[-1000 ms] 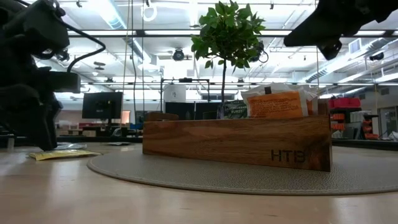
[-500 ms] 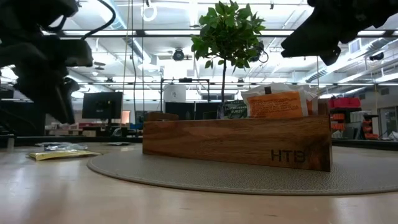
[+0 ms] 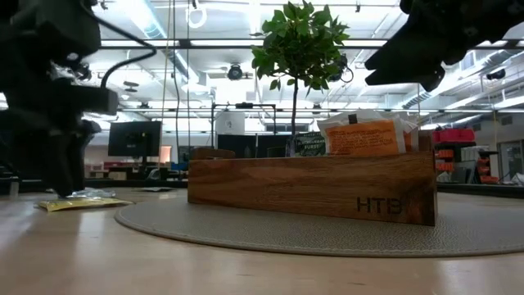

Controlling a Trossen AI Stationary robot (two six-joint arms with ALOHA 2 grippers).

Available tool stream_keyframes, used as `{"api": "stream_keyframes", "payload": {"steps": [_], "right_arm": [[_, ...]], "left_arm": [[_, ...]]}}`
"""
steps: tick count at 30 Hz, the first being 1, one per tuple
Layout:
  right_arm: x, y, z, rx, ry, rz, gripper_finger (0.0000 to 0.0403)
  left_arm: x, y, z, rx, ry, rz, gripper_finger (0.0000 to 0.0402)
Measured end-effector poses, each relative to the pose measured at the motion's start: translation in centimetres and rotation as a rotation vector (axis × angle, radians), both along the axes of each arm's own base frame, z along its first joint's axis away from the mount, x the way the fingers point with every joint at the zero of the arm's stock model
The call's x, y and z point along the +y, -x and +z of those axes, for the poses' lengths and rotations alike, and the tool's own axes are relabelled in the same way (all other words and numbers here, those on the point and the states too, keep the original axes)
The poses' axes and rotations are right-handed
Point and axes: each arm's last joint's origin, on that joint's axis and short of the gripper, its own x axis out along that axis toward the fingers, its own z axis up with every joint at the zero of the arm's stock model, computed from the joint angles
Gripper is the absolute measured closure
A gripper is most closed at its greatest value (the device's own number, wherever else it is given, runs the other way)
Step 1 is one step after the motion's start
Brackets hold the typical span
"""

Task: Pick & Place Tea
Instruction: Put the purple tea bag into the middle section of the wooden organizer

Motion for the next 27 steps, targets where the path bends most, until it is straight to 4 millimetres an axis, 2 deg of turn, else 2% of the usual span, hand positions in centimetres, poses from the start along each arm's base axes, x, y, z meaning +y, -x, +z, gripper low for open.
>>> {"api": "stream_keyframes", "payload": {"steps": [12, 16, 21, 27], "right_arm": [[0.1, -0.1, 0.3, -0.023, 0.009, 0.011, 0.0220], [0.1, -0.2, 0.3, -0.027, 0.009, 0.012, 0.0220], [0.1, -0.2, 0.3, -0.027, 0.008, 0.012, 0.0220], [0.1, -0.2, 0.3, -0.028, 0.012, 0.015, 0.0220]], "left_arm": [[0.1, -0.5, -1.4, 0.098, -0.014, -0.012, 0.0258], [0.6, -0.7, -1.4, 0.102, 0.027, 0.025, 0.0300], [1.1, -0.9, -1.4, 0.111, 0.071, 0.038, 0.0384], [1.0, -1.1, -1.3, 0.108, 0.077, -0.014, 0.0398]]}}
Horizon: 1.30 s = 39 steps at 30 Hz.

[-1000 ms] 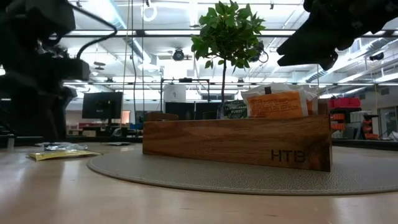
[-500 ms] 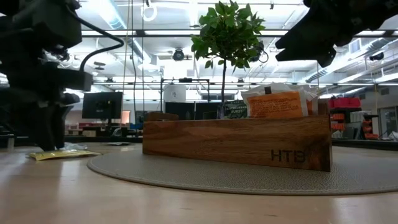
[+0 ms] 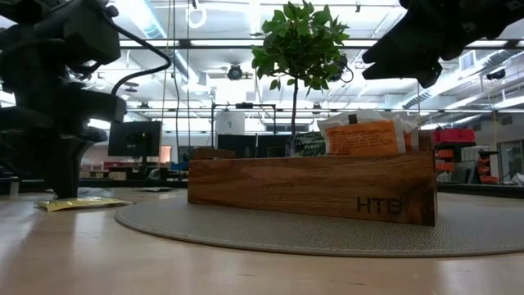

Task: Pick & Place Tea
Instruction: Put the purple tea bag into the middle section of the wooden organizer

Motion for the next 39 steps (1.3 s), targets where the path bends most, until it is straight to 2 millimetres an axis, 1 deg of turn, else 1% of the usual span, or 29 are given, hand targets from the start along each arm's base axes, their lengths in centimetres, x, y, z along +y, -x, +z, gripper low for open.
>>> {"api": "stream_keyframes", "payload": {"steps": [2, 8, 10, 16, 20, 26, 29, 36, 39], "right_arm": [[0.0, 0.0, 0.0, -0.002, 0.010, 0.005, 0.0220], [0.0, -0.1, 0.1, -0.008, 0.033, 0.003, 0.0220], [0.0, -0.1, 0.2, -0.018, 0.044, -0.004, 0.0220], [0.0, -0.3, 0.6, -0.034, 0.093, 0.023, 0.0220], [0.0, -0.3, 0.7, -0.034, 0.134, 0.036, 0.0220], [-0.4, -0.7, 1.0, -0.034, 0.246, 0.076, 0.0220], [-0.7, -1.0, 1.4, -0.056, 0.267, 0.100, 0.0220], [-1.5, -1.9, 2.3, -0.156, 0.217, 0.170, 0.0220], [-1.8, -2.3, 2.2, -0.169, 0.221, 0.185, 0.0220]], "left_arm": [[-0.2, -0.2, 0.4, -0.010, -0.001, -0.019, 0.0399], [-0.5, -1.1, 2.6, -0.060, -0.043, -0.060, 0.0400], [-0.5, -1.0, 2.8, -0.033, -0.055, -0.067, 0.0400], [-0.7, -1.7, 4.0, -0.054, -0.037, -0.084, 0.0400], [-1.0, -2.4, 5.2, -0.081, -0.013, -0.103, 0.0401], [-1.4, -3.3, 7.8, -0.090, -0.017, -0.137, 0.0401], [-1.6, -3.8, 9.2, -0.113, -0.019, -0.155, 0.0401], [-1.8, -4.7, 11.8, -0.170, -0.030, -0.193, 0.0401], [-1.9, -5.0, 12.8, -0.195, -0.034, -0.218, 0.0401]]}}
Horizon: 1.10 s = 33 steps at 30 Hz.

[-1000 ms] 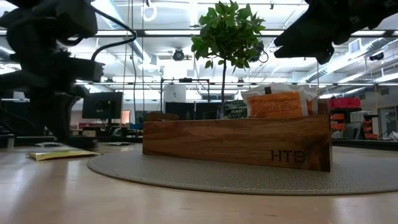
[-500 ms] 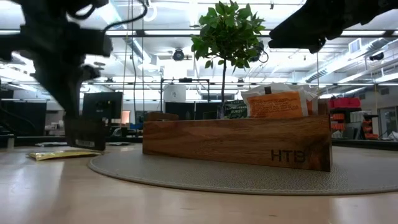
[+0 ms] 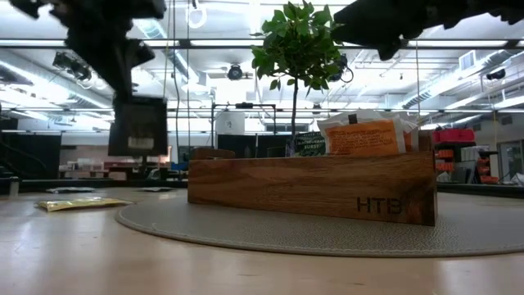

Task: Pick & Place Tea
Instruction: Put the purple tea bag into the middle section of the wooden organizer

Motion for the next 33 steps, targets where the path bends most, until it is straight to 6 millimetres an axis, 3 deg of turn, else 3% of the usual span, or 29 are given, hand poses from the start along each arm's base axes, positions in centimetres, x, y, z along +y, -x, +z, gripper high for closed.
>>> {"api": "stream_keyframes", "payload": {"steps": [6, 11, 21, 28, 33], "right_arm": [[-0.3, -1.6, -0.8, -0.013, 0.017, 0.017, 0.0220], [-0.2, -4.6, -0.3, -0.001, 0.008, 0.051, 0.0220], [0.6, -11.1, 0.1, 0.112, 0.091, 0.059, 0.0220], [0.2, -14.5, -0.4, 0.122, 0.081, 0.114, 0.0220], [-0.1, -15.7, -0.8, 0.130, 0.078, 0.128, 0.0220]], "left_arm": [[-0.1, -0.6, 2.0, -0.063, -0.010, -0.044, 0.0401], [0.3, -1.1, 3.0, -0.101, -0.022, -0.060, 0.0401], [0.5, -1.2, 3.1, -0.102, -0.022, -0.066, 0.0401], [0.5, -1.3, 3.2, -0.118, -0.019, -0.093, 0.0401], [0.5, -1.3, 3.2, -0.118, -0.020, -0.095, 0.0401]]}}
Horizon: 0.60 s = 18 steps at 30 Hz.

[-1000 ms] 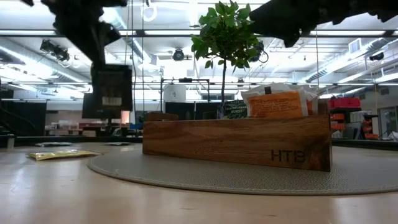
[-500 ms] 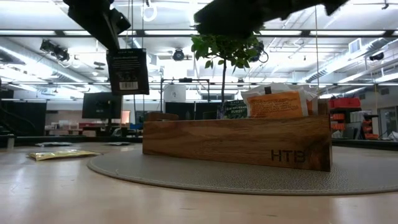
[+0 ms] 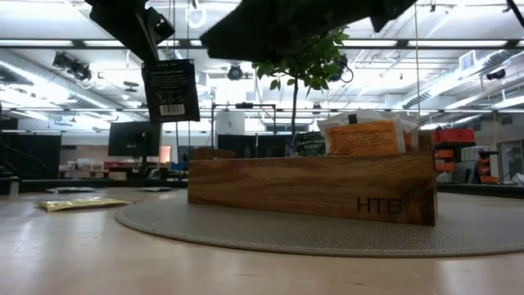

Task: Pick & Place Tea
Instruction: Put the purple tea bag into the middle section of the wooden organizer

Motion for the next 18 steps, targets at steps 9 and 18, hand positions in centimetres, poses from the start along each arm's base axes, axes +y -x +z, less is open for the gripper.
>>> {"api": "stream_keyframes", "payload": {"steps": [9, 18], "right_arm": [[0.3, -1.6, -0.8, 0.010, -0.001, 0.012, 0.0220], [-0.3, -1.8, -1.0, 0.007, -0.016, -0.006, 0.0223]], "left_arm": [[0.0, -0.2, 0.2, -0.026, -0.003, -0.013, 0.0401], [-0.1, -0.3, 0.2, -0.039, -0.005, -0.020, 0.0401]]}}
